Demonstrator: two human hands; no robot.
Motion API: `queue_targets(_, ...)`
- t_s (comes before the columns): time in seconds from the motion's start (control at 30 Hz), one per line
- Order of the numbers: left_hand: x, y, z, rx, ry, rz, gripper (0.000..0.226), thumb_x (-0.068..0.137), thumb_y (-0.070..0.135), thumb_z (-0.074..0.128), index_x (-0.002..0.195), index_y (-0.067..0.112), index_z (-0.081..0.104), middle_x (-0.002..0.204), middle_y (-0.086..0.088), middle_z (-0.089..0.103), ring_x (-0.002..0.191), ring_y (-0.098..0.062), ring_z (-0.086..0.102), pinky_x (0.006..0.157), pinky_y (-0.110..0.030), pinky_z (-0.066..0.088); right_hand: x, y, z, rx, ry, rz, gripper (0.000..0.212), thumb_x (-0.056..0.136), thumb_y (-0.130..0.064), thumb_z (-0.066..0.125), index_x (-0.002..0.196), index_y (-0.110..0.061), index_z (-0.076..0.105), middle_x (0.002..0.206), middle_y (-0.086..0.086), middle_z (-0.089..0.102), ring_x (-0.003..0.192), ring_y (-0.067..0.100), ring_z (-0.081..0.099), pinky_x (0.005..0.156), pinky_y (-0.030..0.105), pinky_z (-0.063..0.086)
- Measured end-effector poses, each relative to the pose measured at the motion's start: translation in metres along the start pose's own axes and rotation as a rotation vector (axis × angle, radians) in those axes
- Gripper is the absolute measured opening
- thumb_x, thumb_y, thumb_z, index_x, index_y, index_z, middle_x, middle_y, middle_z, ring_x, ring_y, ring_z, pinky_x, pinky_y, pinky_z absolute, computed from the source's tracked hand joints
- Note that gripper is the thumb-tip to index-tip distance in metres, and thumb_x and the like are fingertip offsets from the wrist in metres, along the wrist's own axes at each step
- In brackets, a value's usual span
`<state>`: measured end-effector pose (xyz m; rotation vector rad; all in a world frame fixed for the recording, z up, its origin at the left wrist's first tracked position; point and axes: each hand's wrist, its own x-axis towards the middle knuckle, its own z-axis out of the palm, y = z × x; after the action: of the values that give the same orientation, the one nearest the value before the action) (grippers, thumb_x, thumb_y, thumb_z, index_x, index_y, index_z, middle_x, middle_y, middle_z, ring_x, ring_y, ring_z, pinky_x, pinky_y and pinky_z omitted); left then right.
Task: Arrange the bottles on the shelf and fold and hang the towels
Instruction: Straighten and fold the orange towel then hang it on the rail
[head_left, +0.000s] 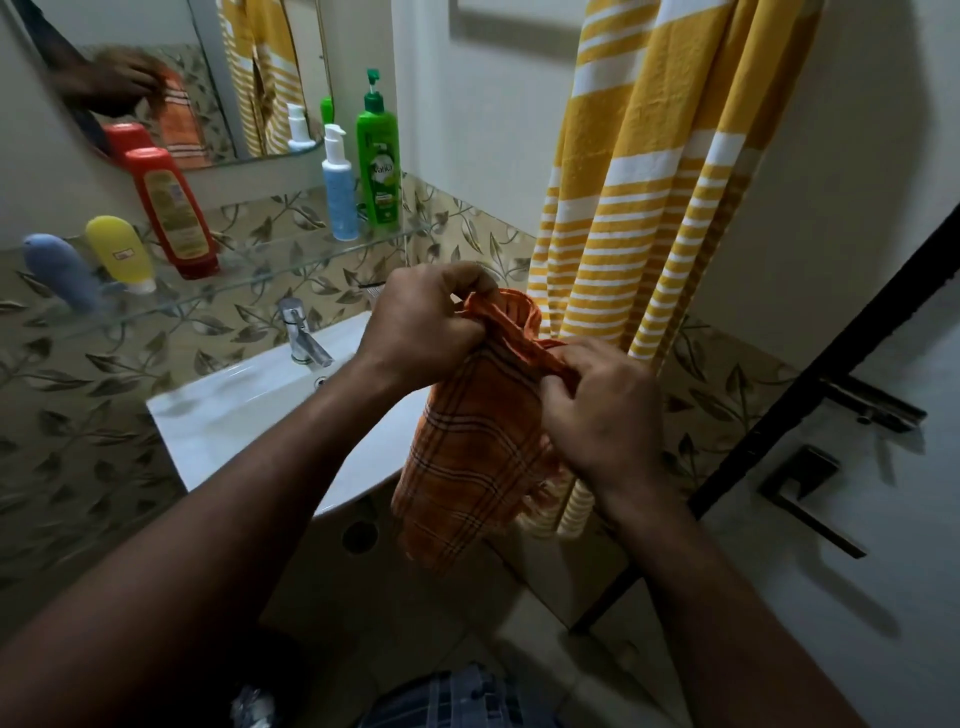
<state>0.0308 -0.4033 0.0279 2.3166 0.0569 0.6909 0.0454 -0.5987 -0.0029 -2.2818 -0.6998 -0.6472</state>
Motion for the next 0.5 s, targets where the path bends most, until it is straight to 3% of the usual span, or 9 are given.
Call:
queue_targets(0.13,0.0,-0.01,-0.022,0.019,-0.243,0.12,0.052,0.085,0.005,0.079,0.123,0.033,0.055,0.105,0.014,0.065,0.08,-0.001,0.066,0.066,-0.027,0.059,0.015,0.02,-0.018,0.122,-0.041,-0.014,0.031,0.081,0.003,0.065,0.103,-0.01,0.083,0.107,0.0,0.079,0.101,0.011,0.071,0.097,0.017,0.051)
queue_targets(0.3,-0.001,-0.026,-0.036,0.058,-0.369,0.135,0.063,0.085,-0.001,0.079,0.132,0.033,0.055,0.118,0.014,0.061,0.086,-0.003,0.068,0.071,-0.027,0.061,0.02,0.029,-0.024,0.152,-0.068,-0.062,0.035,0.078,0.009,0.066,0.102,-0.01,0.083,0.108,-0.001,0.078,0.103,0.011,0.07,0.099,0.019,0.051)
queue_targets(0.4,-0.004,-0.032,-0.035,-0.046,-0.341,0.075,0.066,0.085,-0.008,0.074,0.131,0.035,0.057,0.121,0.01,0.063,0.087,-0.009,0.069,0.073,-0.033,0.063,0.019,0.033,-0.025,0.137,-0.098,-0.072,0.033,0.078,0.01,0.07,0.101,-0.01,0.083,0.104,-0.011,0.071,0.101,0.006,0.067,0.096,0.002,0.043)
queue_targets(0.5,-0.005,-0.027,-0.033,-0.079,-0.298,0.074,0.061,0.085,-0.01,0.068,0.124,0.037,0.064,0.122,0.01,0.058,0.089,-0.008,0.067,0.074,-0.026,0.061,0.017,0.035,-0.027,0.151,-0.102,-0.085,0.032,0.08,0.009,0.07,0.101,-0.011,0.083,0.103,-0.013,0.069,0.102,0.006,0.068,0.097,0.006,0.045)
